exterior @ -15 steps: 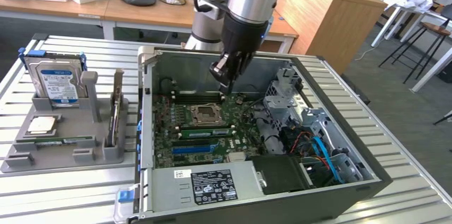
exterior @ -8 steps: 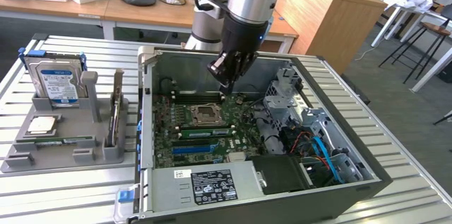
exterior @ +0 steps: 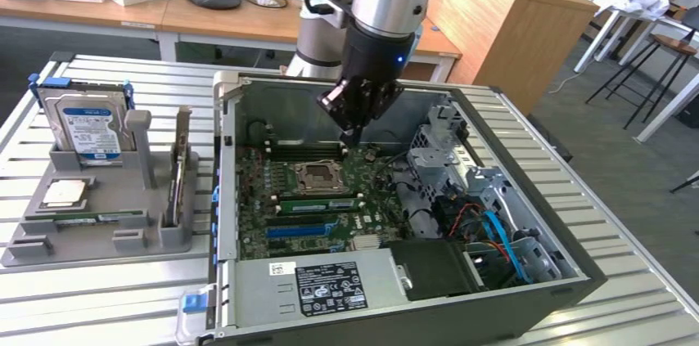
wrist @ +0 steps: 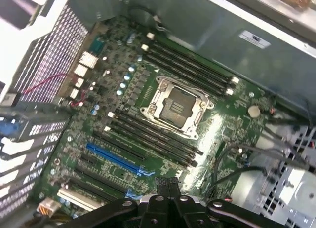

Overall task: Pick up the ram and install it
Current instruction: 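Press down the ram until it locks into place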

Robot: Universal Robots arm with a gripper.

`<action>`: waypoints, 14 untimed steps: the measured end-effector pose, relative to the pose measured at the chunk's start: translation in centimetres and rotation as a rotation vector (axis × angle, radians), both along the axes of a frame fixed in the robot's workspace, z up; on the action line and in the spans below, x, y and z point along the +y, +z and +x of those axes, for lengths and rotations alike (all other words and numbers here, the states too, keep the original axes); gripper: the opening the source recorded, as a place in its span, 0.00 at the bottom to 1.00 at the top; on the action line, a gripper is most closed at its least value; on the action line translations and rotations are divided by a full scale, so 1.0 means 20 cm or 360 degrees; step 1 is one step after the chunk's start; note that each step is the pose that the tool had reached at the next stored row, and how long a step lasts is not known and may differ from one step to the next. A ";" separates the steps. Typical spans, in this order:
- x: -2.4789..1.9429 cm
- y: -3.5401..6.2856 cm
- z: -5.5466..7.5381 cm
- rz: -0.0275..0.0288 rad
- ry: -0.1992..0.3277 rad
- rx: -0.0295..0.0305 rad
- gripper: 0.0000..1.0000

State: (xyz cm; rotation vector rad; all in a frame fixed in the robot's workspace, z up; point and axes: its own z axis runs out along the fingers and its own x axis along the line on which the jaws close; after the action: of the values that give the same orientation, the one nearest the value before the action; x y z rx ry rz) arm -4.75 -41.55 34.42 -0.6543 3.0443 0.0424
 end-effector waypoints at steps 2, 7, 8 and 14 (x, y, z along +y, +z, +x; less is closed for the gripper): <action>0.000 -0.001 0.00 0.00000 -0.0057 0.00000 0.10; 0.000 -0.003 0.00 0.00002 -0.0202 -0.00001 0.10; 0.000 -0.003 0.00 0.00001 -0.0231 0.00000 0.10; 0.000 -0.006 0.00 0.00001 -0.0405 -0.00001 0.10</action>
State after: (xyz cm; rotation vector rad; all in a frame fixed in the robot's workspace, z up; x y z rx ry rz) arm -4.75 -41.56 34.30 -0.2623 3.0995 0.0367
